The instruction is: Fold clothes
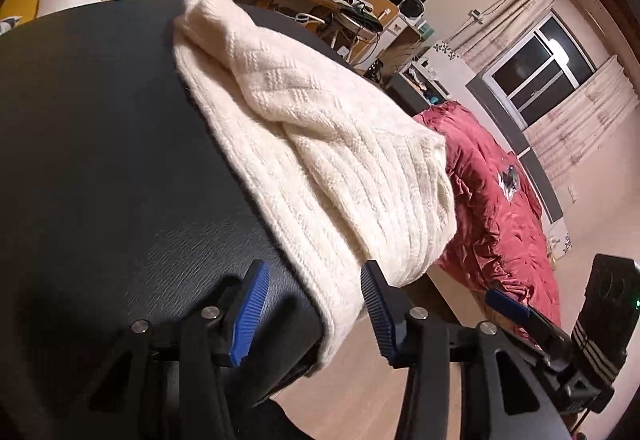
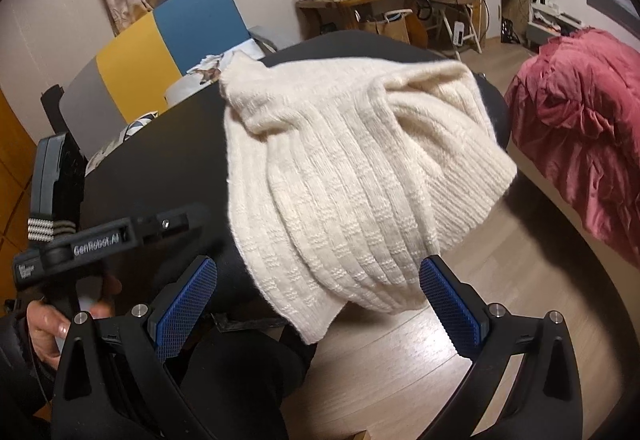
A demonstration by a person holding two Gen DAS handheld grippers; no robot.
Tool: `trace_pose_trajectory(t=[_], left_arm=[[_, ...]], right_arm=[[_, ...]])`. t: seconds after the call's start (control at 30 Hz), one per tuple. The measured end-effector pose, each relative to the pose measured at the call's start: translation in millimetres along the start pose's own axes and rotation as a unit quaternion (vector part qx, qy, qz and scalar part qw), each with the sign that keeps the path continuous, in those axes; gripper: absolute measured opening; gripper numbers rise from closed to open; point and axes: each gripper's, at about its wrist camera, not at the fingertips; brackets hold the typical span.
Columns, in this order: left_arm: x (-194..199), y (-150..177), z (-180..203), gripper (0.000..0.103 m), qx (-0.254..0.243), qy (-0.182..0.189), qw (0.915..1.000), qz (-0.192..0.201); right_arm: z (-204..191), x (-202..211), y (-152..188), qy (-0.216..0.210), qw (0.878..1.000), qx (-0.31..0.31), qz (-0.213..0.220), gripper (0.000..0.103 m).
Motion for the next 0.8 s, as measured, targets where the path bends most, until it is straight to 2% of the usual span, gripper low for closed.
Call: trace_pose_trajectory(t=[0.27,0.4,0.57,0.63,0.7,0.8], left_arm=[[-25.0,-14.5,-7.3,0.047,0.052,0.036,0.9978,-0.018],[-30.7,-18.6,-8.2,0.034,0.073,0.044,0.9961,-0.023],[-34.5,-20.1,-8.5,0.033,0.093,0.053,0.9938,-0.028],[-36.4,-20.4,-9.1,0.027,0.103,0.054,0.9928,-0.028],[-39.5,-21.1,-11.5,0.018,0.113,0.053,0.9918,-0.028],[-39.9,-21.6,-13.3,0.008,0.116,0.048,0.9917,-0.028]], right_arm=[[3.6,-8.4,0.3,0.007,1.000,-0.006,-0.008,0.103],[2.7,-12.2,0.2,0.011,1.000,-0.005,-0.011,0.103],[1.9,-16.0,-0.2,0.026,1.000,-0.004,-0.015,0.103],[1.8,-16.4,-2.7,0.032,0.999,-0.002,-0.013,0.103],[0.0,-15.3,-8.4,0.039,0.999,0.007,-0.004,0.103],[-7.5,-14.0,-25.3,0.066,0.997,0.034,0.013,0.103]])
Point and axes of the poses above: each gripper's, at about its wrist camera, not at the fingertips, and x roughly against the way its jaws point, z to its right, y to its underside, and after that the axes turned 14 degrees about -z, right-handed
